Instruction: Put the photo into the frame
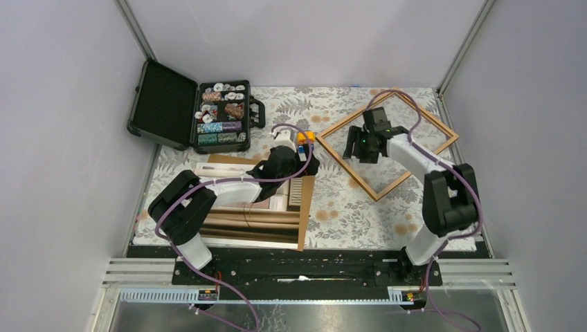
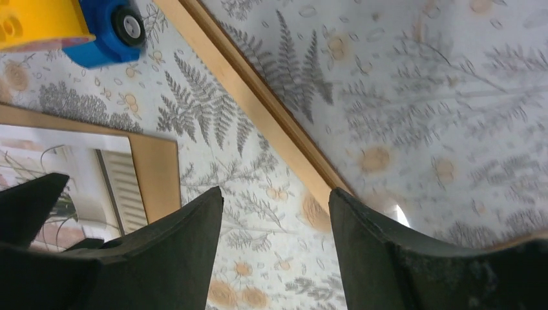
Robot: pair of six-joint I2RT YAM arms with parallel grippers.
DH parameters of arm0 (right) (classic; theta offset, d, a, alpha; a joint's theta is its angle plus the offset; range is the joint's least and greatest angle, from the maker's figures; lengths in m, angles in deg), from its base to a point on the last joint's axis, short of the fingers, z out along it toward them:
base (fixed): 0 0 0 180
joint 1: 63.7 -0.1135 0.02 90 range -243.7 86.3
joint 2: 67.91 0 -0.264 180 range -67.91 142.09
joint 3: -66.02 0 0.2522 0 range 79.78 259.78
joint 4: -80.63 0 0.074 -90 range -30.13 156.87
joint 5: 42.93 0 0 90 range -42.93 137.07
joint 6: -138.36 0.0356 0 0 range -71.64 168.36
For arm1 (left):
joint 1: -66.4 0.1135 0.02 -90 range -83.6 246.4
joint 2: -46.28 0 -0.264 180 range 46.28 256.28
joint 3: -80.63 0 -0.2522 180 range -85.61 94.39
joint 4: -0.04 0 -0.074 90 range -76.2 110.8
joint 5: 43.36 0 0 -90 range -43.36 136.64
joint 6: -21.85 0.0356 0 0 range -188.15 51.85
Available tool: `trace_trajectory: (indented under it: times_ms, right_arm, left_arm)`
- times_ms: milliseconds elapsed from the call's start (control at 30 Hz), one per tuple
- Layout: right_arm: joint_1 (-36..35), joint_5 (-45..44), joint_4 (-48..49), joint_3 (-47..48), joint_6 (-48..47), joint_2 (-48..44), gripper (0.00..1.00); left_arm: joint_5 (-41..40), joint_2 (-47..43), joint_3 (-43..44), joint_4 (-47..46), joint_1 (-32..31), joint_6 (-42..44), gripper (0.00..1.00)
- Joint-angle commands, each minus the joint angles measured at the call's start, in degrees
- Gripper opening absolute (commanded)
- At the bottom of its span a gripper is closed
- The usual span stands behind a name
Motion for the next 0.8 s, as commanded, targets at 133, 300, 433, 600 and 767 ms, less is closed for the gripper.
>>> trace_trajectory:
  times_ms: [133,300,433,600,767]
  right_arm:
    - [-3.9,-4.1,-3.3,14.0,-9.6,13.4,0.6]
    - [-6.0,-8.2,-4.9,18.3,-13.1,18.8,0.59]
    - [-7.1,-9.7,-5.7,23.2,-13.4,22.9,0.58]
    - [-7.7,-3.3,-5.3,30.4,-8.0,27.2,0.6]
    - [-7.7,6.5,4.4,28.1,-0.7,26.3,0.7]
  left_arm:
    - [-7.7,-5.2,-5.9,-9.1,0.2,-4.0,0.99]
    - [-7.9,-5.3,-6.5,-9.7,0.7,-4.8,0.99]
    - [-7.8,-4.8,-6.0,-8.8,0.9,-5.3,0.99]
    - [-8.7,-6.2,-8.2,-10.3,1.6,-7.0,0.99]
    - [-10.1,-7.5,-9.9,-11.1,1.9,-8.2,0.99]
